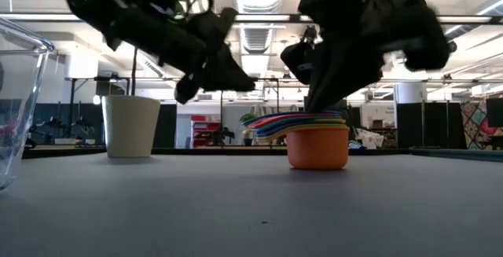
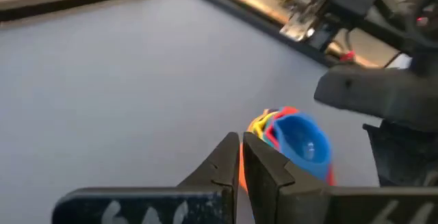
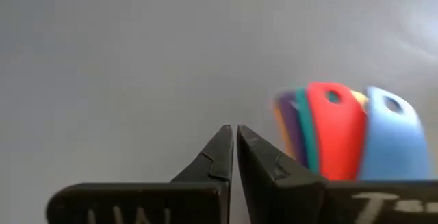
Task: Nest measuring cups in basket
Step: Stack the blue measuring cup into the red measuring cup
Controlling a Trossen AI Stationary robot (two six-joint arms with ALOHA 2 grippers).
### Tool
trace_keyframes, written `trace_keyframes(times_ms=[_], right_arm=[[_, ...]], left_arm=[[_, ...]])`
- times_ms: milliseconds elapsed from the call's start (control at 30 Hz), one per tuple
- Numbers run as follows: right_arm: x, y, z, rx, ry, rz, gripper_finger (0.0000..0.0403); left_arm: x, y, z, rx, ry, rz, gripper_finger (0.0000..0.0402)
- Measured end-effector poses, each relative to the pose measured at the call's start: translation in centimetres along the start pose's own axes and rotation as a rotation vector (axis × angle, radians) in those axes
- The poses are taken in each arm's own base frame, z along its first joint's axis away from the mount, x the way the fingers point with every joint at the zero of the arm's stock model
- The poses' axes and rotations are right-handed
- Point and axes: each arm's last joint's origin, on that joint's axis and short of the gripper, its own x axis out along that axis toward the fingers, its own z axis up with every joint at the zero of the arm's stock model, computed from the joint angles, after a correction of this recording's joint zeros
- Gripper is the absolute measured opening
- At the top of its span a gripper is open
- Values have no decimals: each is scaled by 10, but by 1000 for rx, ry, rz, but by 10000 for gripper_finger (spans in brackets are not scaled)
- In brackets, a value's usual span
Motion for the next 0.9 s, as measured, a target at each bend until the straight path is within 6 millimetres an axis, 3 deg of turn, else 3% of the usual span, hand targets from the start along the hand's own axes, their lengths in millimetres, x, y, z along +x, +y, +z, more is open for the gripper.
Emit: trace_keyframes(times_ms=[167,433,600,900], right_arm=[[13,1,-4,16,68,-88,8],[34,5,-1,15,141,-130,8],[42,0,3,26,211,-233,8],[37,-4,16,72,186,-275,8]], left_arm=[[19,-3,-8,-9,77,50,1],[30,-4,-17,-35,154,84,0],[28,-4,-22,-95,234,54,0],[24,-9,-26,-125,303,0,0]])
